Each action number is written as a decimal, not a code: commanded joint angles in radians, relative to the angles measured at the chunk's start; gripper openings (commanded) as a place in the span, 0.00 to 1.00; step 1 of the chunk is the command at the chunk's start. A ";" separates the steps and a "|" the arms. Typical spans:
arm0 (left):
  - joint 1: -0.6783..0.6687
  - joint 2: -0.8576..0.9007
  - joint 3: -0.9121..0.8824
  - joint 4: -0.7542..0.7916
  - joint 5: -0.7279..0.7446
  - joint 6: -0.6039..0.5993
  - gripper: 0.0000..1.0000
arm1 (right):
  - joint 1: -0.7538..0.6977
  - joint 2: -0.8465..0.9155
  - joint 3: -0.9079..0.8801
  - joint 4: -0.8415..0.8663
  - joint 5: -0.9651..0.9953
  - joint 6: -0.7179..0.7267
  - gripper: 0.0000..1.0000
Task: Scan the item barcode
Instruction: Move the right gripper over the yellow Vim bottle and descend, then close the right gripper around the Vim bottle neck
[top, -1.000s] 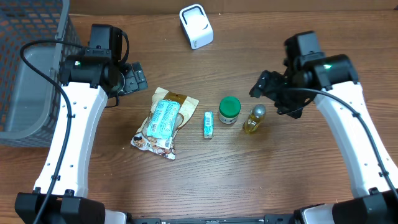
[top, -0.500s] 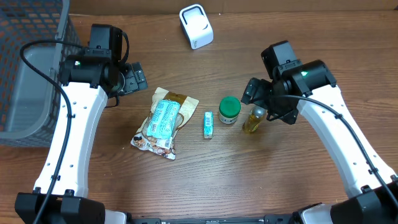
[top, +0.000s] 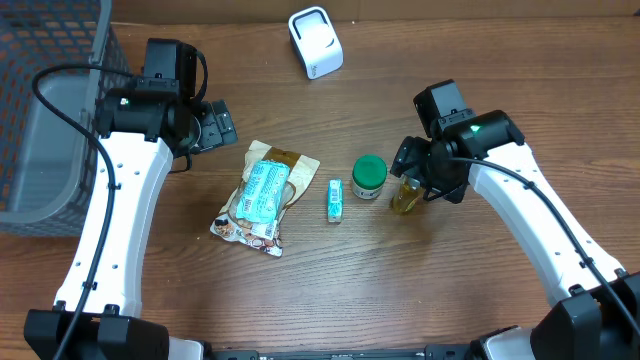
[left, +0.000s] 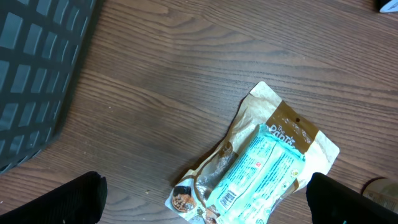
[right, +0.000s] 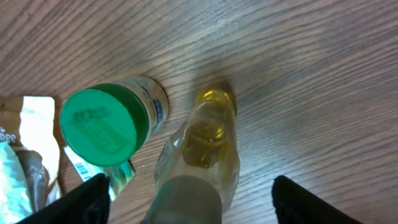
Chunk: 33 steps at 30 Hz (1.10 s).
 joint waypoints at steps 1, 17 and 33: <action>0.002 0.000 0.018 0.002 0.002 0.019 1.00 | 0.004 0.007 -0.016 0.011 0.014 0.003 0.78; 0.002 0.000 0.018 0.002 0.002 0.019 1.00 | 0.004 0.059 -0.051 0.033 0.018 -0.008 0.65; 0.002 0.000 0.018 0.002 0.002 0.019 1.00 | 0.003 0.060 -0.053 0.027 0.018 -0.171 0.45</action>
